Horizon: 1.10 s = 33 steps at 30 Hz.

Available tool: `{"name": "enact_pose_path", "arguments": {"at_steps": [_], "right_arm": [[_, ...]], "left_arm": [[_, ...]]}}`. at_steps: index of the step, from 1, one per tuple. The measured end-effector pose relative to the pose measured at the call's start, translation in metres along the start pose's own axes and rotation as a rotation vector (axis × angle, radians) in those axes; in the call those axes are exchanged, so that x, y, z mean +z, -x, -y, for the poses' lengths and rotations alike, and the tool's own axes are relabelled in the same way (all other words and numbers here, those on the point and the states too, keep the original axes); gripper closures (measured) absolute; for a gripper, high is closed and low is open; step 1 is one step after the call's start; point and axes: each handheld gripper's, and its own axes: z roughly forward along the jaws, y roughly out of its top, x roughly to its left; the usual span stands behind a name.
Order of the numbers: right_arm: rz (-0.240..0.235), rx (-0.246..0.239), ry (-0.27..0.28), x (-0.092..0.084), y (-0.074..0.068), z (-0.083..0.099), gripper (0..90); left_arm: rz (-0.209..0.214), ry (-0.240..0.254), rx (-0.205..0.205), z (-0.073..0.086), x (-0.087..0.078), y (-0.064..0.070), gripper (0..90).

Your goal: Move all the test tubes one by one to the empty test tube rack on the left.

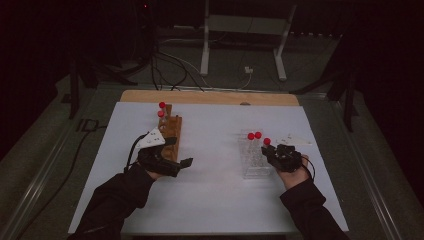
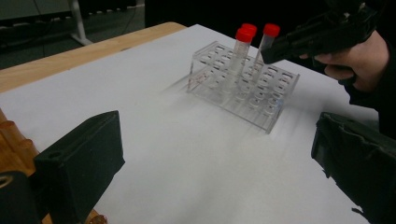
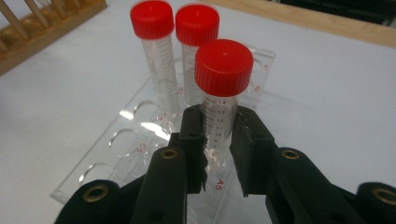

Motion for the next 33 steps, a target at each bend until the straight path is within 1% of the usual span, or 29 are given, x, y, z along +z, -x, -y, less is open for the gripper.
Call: {"name": "enact_pose_path", "arguments": {"at_steps": [4, 11, 13, 16, 17, 19, 23, 27, 33], "right_arm": [[0.004, -0.008, 0.027, -0.007, 0.0, -0.004, 74.8], [0.018, -0.031, 0.085, -0.027, -0.005, -0.015, 74.8], [0.012, -0.03, 0.105, -0.033, -0.006, -0.018, 74.8], [0.005, -0.042, 0.131, -0.042, -0.01, -0.024, 74.8], [-0.011, -0.041, 0.138, -0.044, -0.012, -0.025, 74.8], [-0.022, -0.052, 0.149, -0.047, -0.018, -0.028, 74.8], [-0.065, -0.076, 0.15, -0.049, -0.03, -0.031, 74.8], [-0.115, -0.101, 0.143, -0.047, -0.045, -0.033, 74.8], [-0.171, -0.132, 0.117, -0.04, -0.063, -0.031, 74.8]], "left_arm": [[0.0, -0.003, 0.0, 0.0, 0.0, 0.0, 3.0], [0.009, -0.009, 0.003, -0.001, 0.0, 0.001, 3.1], [0.012, -0.01, 0.003, -0.002, 0.0, 0.001, 3.1], [0.022, -0.009, 0.001, -0.003, 0.001, 0.002, 3.0], [0.023, -0.009, 0.004, -0.004, 0.001, 0.003, 3.0], [0.029, -0.01, 0.006, -0.006, 0.001, 0.004, 3.0], [0.042, -0.013, 0.013, -0.008, 0.002, 0.006, 3.0], [0.061, -0.016, 0.016, -0.012, 0.003, 0.009, 3.1], [0.084, -0.016, 0.028, -0.016, 0.006, 0.014, 3.1]]}}
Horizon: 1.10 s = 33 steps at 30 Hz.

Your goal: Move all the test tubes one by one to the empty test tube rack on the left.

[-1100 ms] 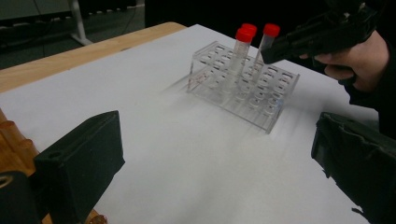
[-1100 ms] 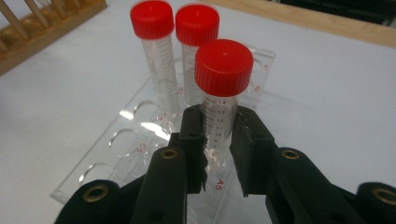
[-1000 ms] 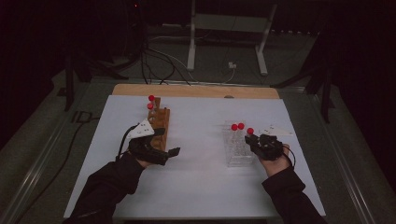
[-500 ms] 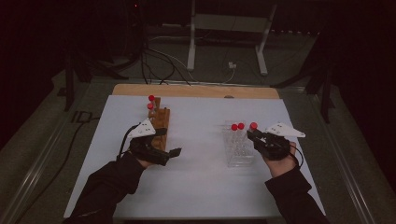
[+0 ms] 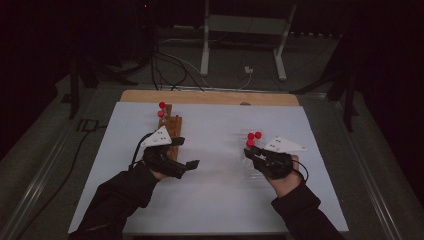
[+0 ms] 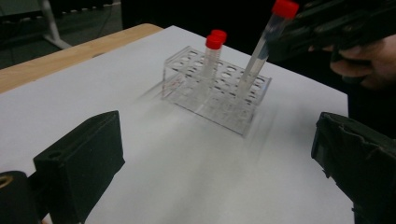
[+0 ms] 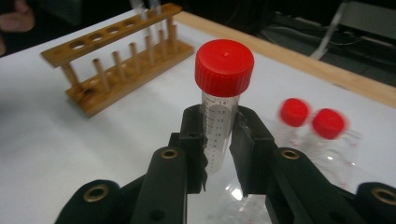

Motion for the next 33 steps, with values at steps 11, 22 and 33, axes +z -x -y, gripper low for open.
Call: {"name": "enact_pose_path", "arguments": {"at_steps": [11, 22, 33], "right_arm": [[-0.063, -0.025, -0.049, 0.016, -0.018, 0.006, 74.8], [-0.101, -0.037, -0.073, 0.022, -0.027, 0.01, 74.8], [-0.127, -0.046, -0.085, 0.025, -0.034, 0.011, 74.8]], "left_arm": [[0.052, -0.015, 0.02, -0.007, 0.008, 0.009, 3.1], [0.1, -0.023, 0.049, -0.014, 0.018, 0.02, 5.7], [0.154, -0.005, 0.092, -0.022, 0.029, 0.031, 17.5]]}}
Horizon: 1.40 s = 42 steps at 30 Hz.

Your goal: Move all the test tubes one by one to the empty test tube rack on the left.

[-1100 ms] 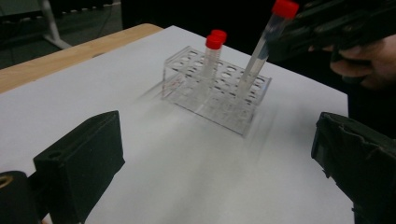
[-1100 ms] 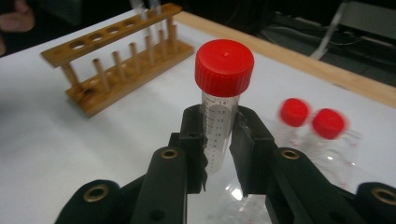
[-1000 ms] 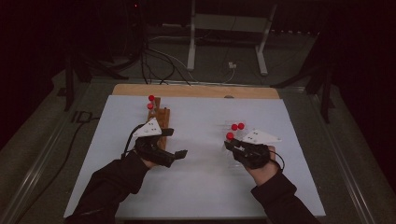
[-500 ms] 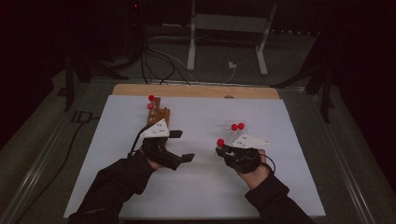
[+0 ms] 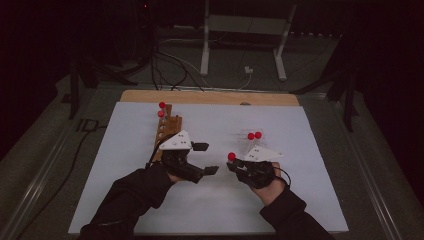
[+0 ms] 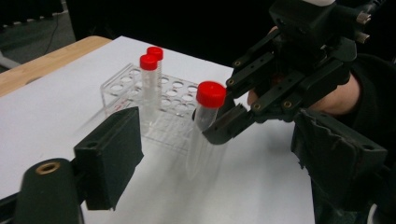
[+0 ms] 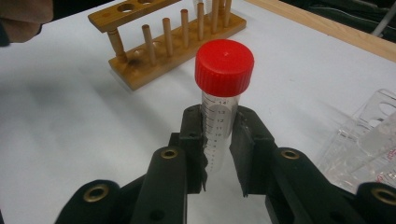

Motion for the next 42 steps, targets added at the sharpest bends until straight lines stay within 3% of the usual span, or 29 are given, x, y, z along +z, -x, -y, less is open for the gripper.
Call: {"name": "enact_pose_path", "arguments": {"at_steps": [9, 18, 27, 37, 42], "right_arm": [[-0.019, -0.008, -0.005, 0.001, -0.004, 0.0, 74.8], [-0.034, -0.012, -0.003, 0.002, -0.008, -0.001, 74.8], [-0.044, -0.022, -0.001, 0.001, -0.011, -0.002, 74.8], [-0.049, -0.026, -0.003, 0.001, -0.013, -0.002, 74.8], [-0.052, -0.023, -0.002, 0.001, -0.012, -0.002, 74.7]], "left_arm": [[0.022, 0.001, 0.025, -0.002, 0.012, 0.005, 32.7], [0.004, -0.002, 0.047, -0.004, 0.021, 0.006, 42.7], [-0.005, -0.013, 0.05, -0.001, 0.031, 0.004, 51.9], [0.019, -0.025, 0.051, 0.001, 0.037, 0.003, 67.7], [0.016, -0.017, 0.058, 0.0, 0.037, 0.003, 70.7]]}}
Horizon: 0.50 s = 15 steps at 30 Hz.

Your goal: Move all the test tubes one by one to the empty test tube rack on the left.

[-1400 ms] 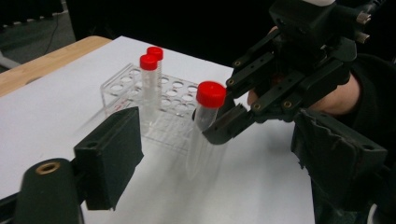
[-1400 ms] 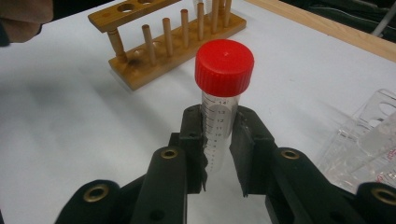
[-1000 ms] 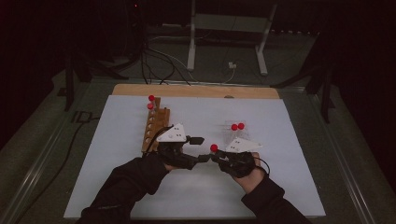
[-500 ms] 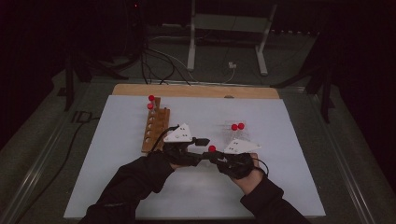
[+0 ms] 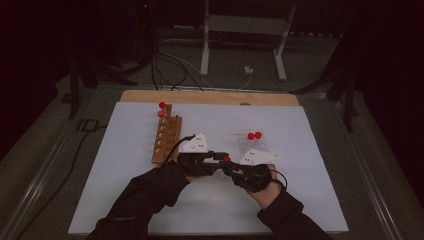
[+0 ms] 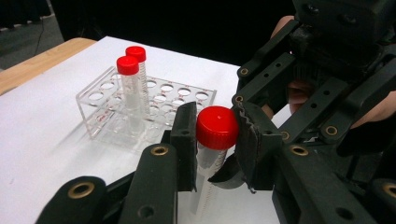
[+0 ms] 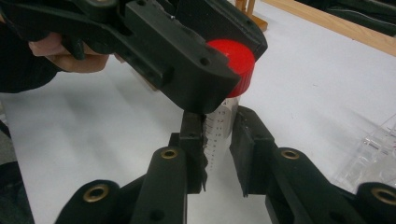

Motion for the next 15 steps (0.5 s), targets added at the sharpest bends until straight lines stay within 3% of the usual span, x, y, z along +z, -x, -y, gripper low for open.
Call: {"name": "enact_pose_path", "arguments": {"at_steps": [6, 15], "right_arm": [[-0.009, 0.004, 0.014, -0.001, 0.001, 0.0, 72.7], [0.01, 0.012, 0.041, -0.006, 0.002, -0.001, 53.0]], "left_arm": [[-0.008, -0.001, 0.001, -0.002, -0.003, -0.001, 71.5], [-0.038, 0.007, -0.002, -0.006, -0.014, -0.006, 71.6]]}}
